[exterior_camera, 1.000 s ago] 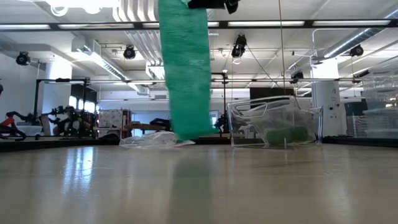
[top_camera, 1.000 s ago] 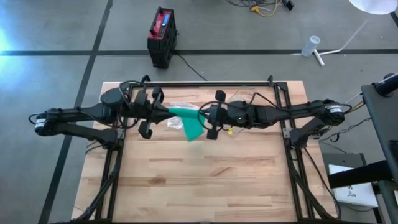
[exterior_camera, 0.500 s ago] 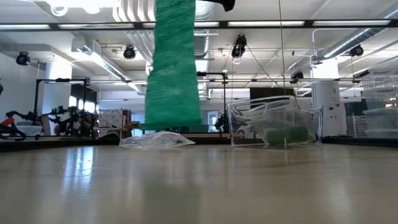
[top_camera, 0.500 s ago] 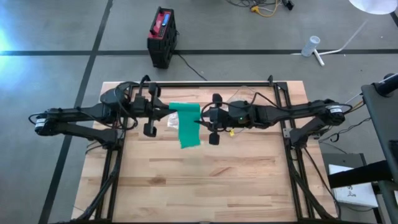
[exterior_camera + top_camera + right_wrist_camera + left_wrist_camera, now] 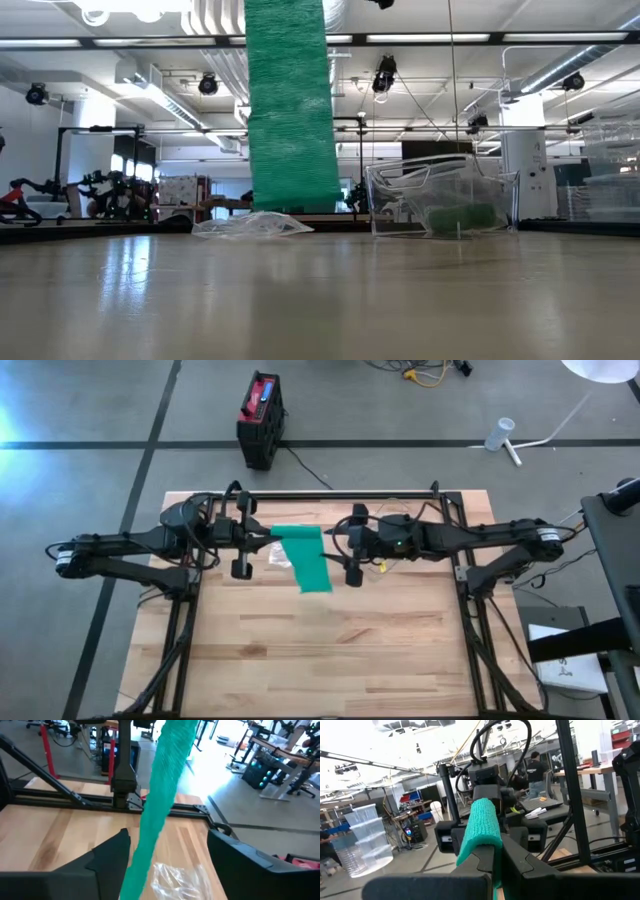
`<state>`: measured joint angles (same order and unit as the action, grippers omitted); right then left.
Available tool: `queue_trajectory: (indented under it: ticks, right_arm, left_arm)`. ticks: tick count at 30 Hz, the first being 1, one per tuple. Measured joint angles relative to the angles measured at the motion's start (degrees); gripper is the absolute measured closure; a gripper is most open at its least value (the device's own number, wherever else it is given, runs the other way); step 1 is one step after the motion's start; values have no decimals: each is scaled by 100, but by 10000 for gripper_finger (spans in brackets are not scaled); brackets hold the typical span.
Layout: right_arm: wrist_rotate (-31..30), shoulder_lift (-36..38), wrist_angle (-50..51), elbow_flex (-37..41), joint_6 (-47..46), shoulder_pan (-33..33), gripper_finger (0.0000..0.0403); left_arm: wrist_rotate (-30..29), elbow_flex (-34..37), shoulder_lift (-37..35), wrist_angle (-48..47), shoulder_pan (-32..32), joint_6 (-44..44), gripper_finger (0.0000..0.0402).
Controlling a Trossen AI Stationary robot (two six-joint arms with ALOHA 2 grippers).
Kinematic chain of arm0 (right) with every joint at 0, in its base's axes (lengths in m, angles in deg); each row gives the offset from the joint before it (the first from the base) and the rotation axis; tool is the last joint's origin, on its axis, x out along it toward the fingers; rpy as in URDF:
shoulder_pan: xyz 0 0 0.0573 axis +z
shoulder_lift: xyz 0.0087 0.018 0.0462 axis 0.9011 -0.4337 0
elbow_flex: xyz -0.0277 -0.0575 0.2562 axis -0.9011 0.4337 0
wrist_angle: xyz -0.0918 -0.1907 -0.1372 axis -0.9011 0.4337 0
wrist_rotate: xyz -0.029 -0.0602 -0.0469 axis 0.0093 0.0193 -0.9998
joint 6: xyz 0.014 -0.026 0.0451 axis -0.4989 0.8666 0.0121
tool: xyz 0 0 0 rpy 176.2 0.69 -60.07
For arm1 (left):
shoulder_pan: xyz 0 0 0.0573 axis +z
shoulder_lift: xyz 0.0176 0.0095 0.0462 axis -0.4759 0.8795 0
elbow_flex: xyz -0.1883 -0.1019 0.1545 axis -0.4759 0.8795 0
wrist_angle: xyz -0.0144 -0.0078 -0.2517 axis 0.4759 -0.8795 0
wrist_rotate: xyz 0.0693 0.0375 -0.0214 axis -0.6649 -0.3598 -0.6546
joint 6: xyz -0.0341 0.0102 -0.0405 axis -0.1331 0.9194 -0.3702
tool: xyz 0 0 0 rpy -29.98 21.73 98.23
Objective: Roll bandage
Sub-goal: Roll the dark green bandage
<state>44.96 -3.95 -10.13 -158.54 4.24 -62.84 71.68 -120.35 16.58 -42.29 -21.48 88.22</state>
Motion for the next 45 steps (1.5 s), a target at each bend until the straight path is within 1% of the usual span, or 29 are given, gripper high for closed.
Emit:
queue_trajectory:
  ticks: [6, 11, 16, 18, 23, 26, 28, 30, 33, 36, 45]
  right_arm:
    - [-116, 241, 139, 188, 1, 1, 120]
    - [-133, 464, 143, 317, -157, 0, 118]
    - [-115, 565, 440, 373, -248, 0, 115]
    - [-47, 573, 444, 378, -258, -4, 110]
    - [527, 530, 324, 447, -398, -200, 99]
    - [629, 508, 308, 622, -419, -409, 99]
    - [671, 497, 37, 745, -474, -515, 103]
    - [762, 558, -18, 836, -472, -584, 107]
    - [785, 622, -146, 873, -472, -595, 112]
    - [841, 679, -138, 902, -472, -592, 113]
    - [926, 824, -142, 1052, -526, -599, 98]
  left_arm:
    - [0, -1, -4, -17, 0, 0, 401]
    - [0, -1, -4, -17, 2, 2, 401]
    - [0, -1, -4, -53, 2, 0, 401]
    - [0, -12, -3, -141, 2, 3, 401]
    - [-99, -201, 0, -449, 2, 172, 401]
    - [-362, -354, -4, -670, 12, 192, 401]
    - [-539, -488, -7, -946, 66, 267, 401]
    - [-696, -628, -7, -1247, 118, 297, 401]
    - [-750, -766, 7, -1516, 146, 260, 401]
    - [-748, -786, 7, -1543, 142, 247, 401]
    - [-743, -786, 0, -1632, 142, 250, 401]
